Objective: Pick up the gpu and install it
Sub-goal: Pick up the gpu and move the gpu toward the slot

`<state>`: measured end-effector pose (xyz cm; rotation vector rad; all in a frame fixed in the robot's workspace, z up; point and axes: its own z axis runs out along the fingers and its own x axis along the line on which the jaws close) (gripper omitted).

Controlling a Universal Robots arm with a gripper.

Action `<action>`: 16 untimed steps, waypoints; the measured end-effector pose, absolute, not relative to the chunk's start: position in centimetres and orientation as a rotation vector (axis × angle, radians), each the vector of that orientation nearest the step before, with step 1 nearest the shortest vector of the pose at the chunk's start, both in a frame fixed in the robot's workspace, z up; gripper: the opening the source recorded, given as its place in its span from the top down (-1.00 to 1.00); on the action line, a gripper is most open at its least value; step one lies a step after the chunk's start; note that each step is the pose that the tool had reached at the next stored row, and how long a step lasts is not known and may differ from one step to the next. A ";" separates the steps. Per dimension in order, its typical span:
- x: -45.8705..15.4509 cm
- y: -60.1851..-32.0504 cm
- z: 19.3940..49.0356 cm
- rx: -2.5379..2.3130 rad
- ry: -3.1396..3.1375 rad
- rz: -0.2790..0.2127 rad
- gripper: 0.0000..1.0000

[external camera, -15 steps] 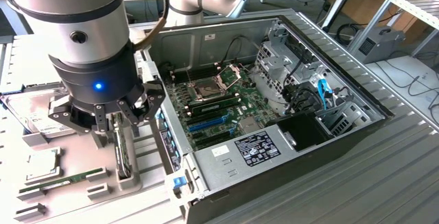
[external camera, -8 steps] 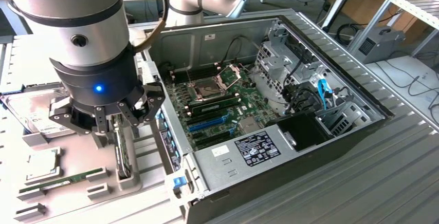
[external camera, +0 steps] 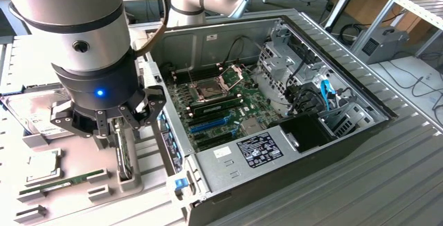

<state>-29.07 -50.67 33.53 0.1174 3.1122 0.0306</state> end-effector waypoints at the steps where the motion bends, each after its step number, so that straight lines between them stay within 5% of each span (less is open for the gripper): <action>1: -29.1 -50.7 33.5 0.117 3.112 0.031 0.15; 16: -29.2 -50.7 32.8 0.117 3.112 0.031 0.15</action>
